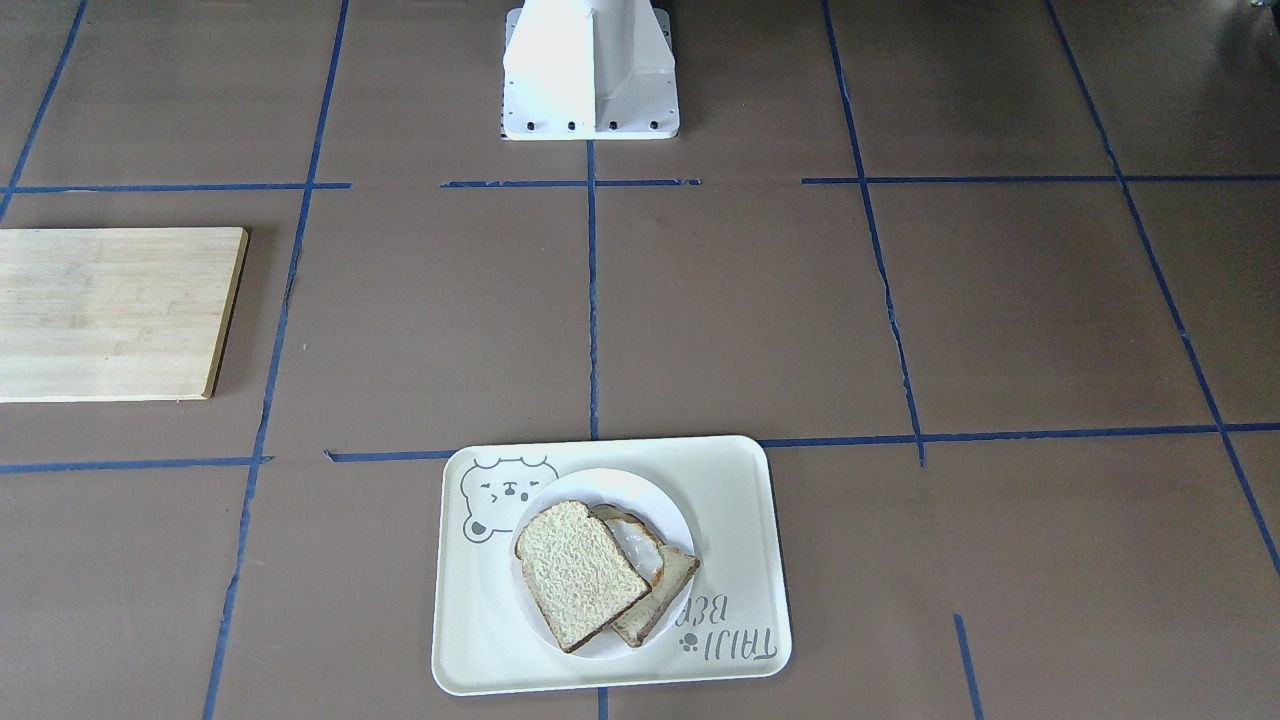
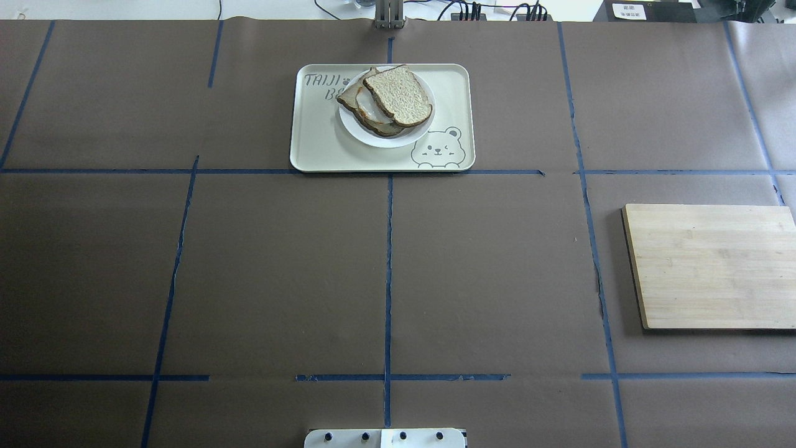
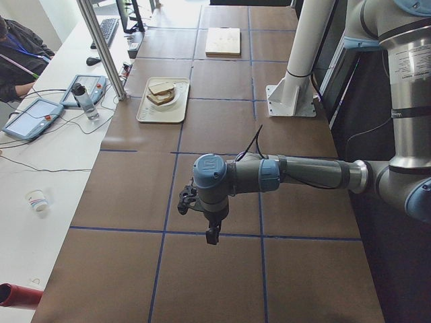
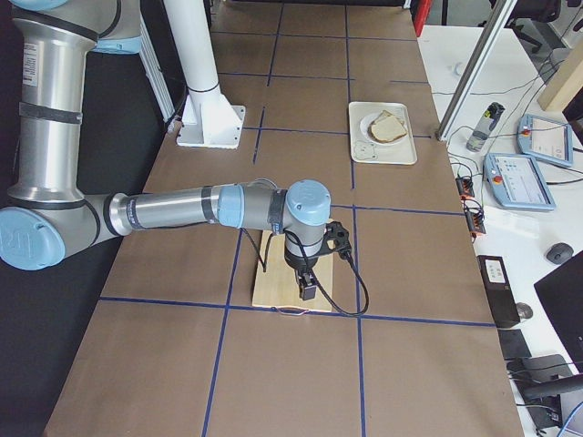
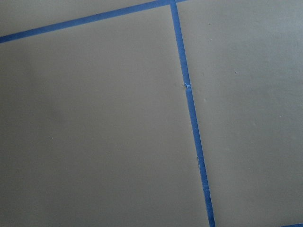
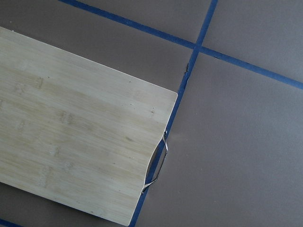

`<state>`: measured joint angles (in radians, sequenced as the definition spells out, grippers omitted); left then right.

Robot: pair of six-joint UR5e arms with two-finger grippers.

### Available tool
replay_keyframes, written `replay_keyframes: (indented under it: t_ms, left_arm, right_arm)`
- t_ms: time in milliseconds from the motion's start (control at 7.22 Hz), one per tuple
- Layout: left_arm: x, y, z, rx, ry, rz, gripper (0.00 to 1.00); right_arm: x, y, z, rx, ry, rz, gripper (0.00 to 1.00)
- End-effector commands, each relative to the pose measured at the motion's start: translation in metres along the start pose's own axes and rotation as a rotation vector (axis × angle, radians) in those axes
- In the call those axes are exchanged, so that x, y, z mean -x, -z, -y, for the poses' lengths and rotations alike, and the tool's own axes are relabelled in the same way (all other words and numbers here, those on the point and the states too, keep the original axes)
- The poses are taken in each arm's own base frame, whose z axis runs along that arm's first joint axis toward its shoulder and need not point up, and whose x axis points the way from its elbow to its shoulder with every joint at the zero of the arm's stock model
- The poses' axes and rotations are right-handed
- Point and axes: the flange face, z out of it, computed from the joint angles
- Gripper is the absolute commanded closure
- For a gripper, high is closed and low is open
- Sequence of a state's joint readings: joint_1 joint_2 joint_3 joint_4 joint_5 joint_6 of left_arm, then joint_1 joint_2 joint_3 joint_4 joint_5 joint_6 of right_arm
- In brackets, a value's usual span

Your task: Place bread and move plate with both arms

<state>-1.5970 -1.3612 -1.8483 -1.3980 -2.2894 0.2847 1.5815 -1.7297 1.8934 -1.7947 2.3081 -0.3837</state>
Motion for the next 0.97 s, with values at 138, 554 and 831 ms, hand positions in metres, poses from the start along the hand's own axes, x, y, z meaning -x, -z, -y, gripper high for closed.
replay_keyframes:
  t_ms: [138,554,831]
  left_arm:
    - [0.0014,-0.0027,-0.0070,0.007,0.001,0.000,0.00]
    - [0.0024,-0.0048,-0.0072,0.011,0.003,-0.001,0.00]
    - [0.0040,-0.0064,-0.0069,0.014,0.006,-0.002,0.00]
  right_arm:
    - [-0.0011,-0.0033,-0.0051,-0.001,0.003,0.000,0.00]
    - [-0.0013,-0.0057,-0.0078,0.004,-0.001,0.004,0.00]
    - [-0.0013,-0.0057,-0.0078,0.004,-0.001,0.004,0.00]
